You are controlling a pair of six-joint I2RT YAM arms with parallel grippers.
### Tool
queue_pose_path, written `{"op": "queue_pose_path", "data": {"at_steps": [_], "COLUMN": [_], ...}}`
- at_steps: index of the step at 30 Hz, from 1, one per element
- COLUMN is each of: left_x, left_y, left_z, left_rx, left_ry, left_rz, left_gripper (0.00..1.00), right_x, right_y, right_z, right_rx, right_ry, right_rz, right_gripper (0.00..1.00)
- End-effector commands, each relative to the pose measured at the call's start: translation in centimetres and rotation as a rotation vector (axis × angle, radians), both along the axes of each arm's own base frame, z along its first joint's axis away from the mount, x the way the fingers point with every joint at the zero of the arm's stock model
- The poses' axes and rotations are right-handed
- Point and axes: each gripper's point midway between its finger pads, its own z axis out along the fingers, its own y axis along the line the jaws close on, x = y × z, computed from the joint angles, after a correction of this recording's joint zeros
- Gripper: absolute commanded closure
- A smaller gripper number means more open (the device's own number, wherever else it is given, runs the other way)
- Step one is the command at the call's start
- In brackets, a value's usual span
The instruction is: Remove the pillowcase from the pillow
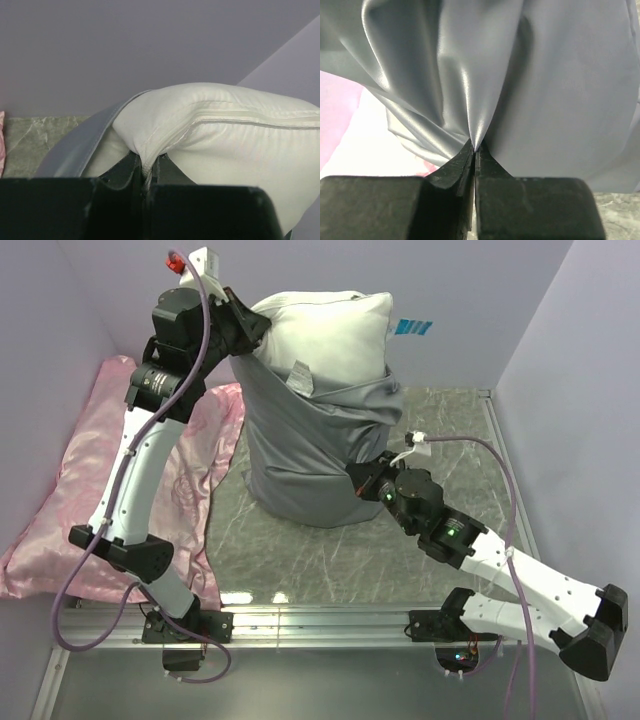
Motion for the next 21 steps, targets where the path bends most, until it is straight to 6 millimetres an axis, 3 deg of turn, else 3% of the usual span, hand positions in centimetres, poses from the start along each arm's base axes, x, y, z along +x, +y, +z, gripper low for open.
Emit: {"op": "queue_pose_path", "data": {"at_steps": [1, 3, 9, 12, 14, 18, 21], "left_x": [-0.5, -0.3, -1.4, -1.7, -1.8, -1.5, -2.0], "left_y": [3.0, 4.1, 5.3, 5.5, 6.0, 6.7, 6.7], "left_z": [1.9, 2.0, 4.5, 5.8, 6.5, 7.1, 7.6], "left_rx": [-0.018, -0.025, -0.058, -0.065, -0.073, -0.085, -0.097], "left_ry": [-0.055, -0.055, -0.112, -0.148, -0.165, -0.174, -0.189], "left_rz": [0.089, 0.107, 0.088, 0.088, 0.098, 0.102, 0.086], "left_gripper": [1.0, 0.99, 1.0, 1.0, 0.99, 1.0, 0.99], "right_x": [-0.3, -0.1, -1.1, -2.3, -3.0, -3.5, -3.8], "right_y": [-1.3, -0.8, 1.1, 0.8, 0.1, -1.4, -1.9], "right_z": [-5.3, -6.6, -17.5, -19.9, -20.0, -18.2, -15.5], "right_rx": [-0.227, -0.256, -0.323, -0.316, -0.322, -0.317, -0.316], "right_ry": [0.125, 0.158, 0.377, 0.427, 0.424, 0.388, 0.345], "right_rz": [0.006, 0.024, 0.086, 0.093, 0.083, 0.065, 0.085], "right_gripper": [1.0, 1.0, 1.0, 1.0, 1.0, 1.0, 0.88]}}
